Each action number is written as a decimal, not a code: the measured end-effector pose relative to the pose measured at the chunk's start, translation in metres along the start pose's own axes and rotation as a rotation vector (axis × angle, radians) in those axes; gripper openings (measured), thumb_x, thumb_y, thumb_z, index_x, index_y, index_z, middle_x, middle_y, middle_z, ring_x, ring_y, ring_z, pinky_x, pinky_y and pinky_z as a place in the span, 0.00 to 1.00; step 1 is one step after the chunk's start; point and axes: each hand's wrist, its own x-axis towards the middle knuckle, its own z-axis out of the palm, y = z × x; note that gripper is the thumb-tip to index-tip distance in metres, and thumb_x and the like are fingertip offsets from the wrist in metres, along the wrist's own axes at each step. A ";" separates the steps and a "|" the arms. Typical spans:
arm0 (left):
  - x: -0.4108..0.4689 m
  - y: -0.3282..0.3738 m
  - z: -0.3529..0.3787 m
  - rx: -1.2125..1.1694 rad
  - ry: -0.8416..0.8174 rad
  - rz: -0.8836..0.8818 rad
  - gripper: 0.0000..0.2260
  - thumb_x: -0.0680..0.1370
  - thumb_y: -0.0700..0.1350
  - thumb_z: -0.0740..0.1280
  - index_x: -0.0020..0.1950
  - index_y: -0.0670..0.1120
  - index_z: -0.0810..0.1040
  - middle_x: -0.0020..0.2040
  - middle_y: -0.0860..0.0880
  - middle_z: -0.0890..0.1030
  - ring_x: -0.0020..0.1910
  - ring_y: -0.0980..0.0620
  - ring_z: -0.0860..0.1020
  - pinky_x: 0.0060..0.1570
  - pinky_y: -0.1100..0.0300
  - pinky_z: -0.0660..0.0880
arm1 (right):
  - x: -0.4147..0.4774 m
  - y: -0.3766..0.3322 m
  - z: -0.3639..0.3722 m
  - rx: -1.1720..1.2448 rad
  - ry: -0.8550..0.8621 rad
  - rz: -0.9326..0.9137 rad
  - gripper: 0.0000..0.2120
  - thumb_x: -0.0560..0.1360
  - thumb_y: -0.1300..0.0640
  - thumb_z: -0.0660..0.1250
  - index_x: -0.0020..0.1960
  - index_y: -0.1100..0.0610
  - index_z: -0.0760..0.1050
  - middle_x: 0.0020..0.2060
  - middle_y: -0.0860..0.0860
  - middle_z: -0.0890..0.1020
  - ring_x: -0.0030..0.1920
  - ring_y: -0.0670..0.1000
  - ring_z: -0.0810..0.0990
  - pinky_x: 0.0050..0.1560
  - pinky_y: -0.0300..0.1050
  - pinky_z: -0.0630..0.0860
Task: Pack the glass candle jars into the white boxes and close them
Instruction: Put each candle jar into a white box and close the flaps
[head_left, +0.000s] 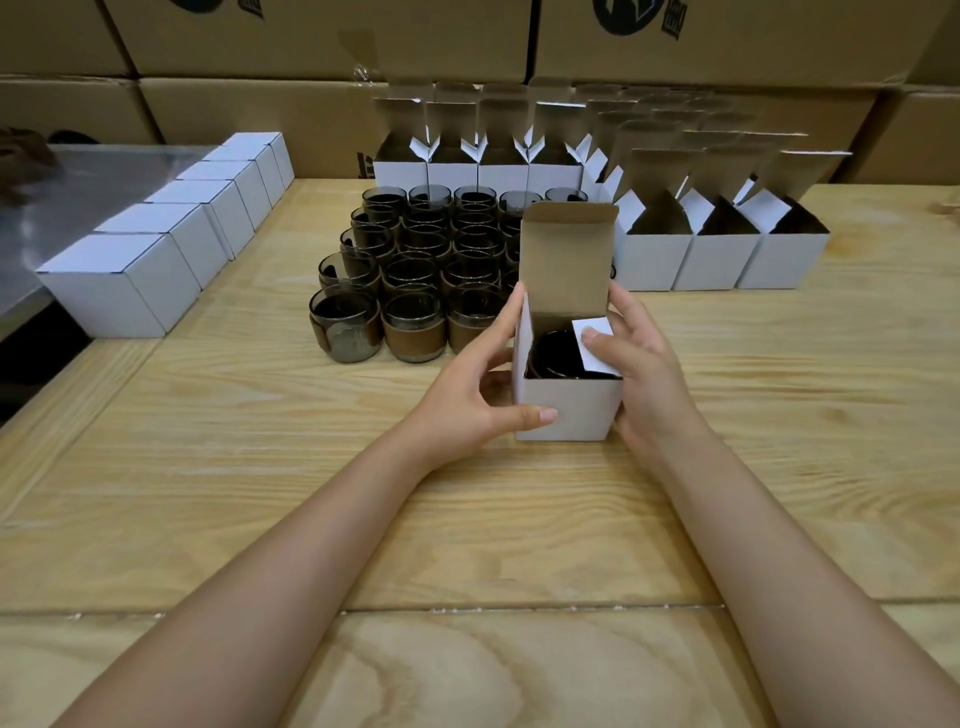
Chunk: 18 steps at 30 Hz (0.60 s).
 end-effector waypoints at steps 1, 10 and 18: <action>-0.001 0.001 0.001 -0.008 0.003 0.010 0.43 0.69 0.43 0.75 0.74 0.65 0.54 0.73 0.55 0.67 0.68 0.55 0.71 0.64 0.61 0.72 | 0.000 0.001 -0.001 0.009 -0.006 -0.005 0.24 0.78 0.70 0.58 0.72 0.56 0.65 0.62 0.51 0.79 0.63 0.54 0.77 0.66 0.58 0.72; -0.002 0.007 0.004 0.050 0.045 0.032 0.24 0.67 0.44 0.75 0.61 0.58 0.73 0.67 0.49 0.72 0.66 0.52 0.73 0.62 0.57 0.73 | 0.002 0.003 -0.004 0.030 -0.082 -0.093 0.22 0.76 0.69 0.60 0.62 0.46 0.70 0.49 0.48 0.83 0.52 0.52 0.81 0.51 0.50 0.79; -0.003 0.011 0.004 0.038 0.035 0.016 0.28 0.68 0.44 0.74 0.65 0.59 0.70 0.68 0.48 0.72 0.67 0.52 0.72 0.65 0.50 0.72 | -0.001 0.001 -0.013 -0.069 -0.210 -0.084 0.22 0.65 0.49 0.76 0.54 0.51 0.70 0.54 0.52 0.77 0.55 0.55 0.76 0.52 0.52 0.75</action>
